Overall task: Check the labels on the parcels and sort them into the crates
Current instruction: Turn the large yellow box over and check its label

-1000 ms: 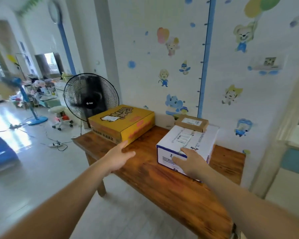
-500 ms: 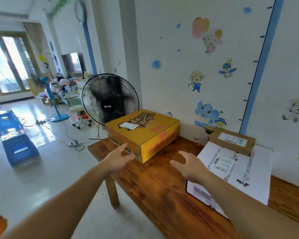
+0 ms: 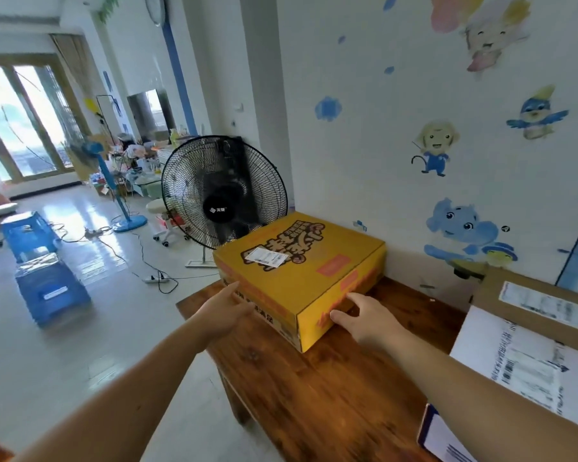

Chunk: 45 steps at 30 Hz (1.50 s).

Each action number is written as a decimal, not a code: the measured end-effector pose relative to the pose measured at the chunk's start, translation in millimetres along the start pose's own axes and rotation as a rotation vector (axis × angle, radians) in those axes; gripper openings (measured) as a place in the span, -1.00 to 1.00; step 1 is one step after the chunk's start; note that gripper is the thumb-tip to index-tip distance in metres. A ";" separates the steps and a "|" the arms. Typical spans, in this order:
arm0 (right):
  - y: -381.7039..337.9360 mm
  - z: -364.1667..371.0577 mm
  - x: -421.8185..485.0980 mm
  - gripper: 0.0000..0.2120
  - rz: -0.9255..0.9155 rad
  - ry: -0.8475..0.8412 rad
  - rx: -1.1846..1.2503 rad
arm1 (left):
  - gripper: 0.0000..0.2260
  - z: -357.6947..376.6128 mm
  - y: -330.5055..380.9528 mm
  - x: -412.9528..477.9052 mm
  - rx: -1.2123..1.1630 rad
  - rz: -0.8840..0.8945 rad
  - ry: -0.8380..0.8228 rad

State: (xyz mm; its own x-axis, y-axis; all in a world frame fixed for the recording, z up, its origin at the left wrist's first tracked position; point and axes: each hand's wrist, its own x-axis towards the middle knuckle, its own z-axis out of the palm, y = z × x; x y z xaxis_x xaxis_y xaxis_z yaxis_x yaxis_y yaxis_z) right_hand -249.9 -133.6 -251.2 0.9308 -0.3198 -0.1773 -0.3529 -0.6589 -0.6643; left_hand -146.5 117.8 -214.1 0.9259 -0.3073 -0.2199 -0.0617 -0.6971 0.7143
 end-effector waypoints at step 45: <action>-61.0 152.2 226.1 -0.30 0.860 0.380 0.290 | -0.10 -74.7 -134.1 500.3 0.296 0.112 -0.288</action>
State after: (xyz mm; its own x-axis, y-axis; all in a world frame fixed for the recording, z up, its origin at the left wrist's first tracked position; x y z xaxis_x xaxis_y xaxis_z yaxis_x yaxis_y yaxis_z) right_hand -3.4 -62.1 -361.3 0.2575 -0.8430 -0.4724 -0.8111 0.0772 -0.5798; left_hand 352.9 105.9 -370.2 0.7679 -0.5308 -0.3586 -0.2990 -0.7921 0.5321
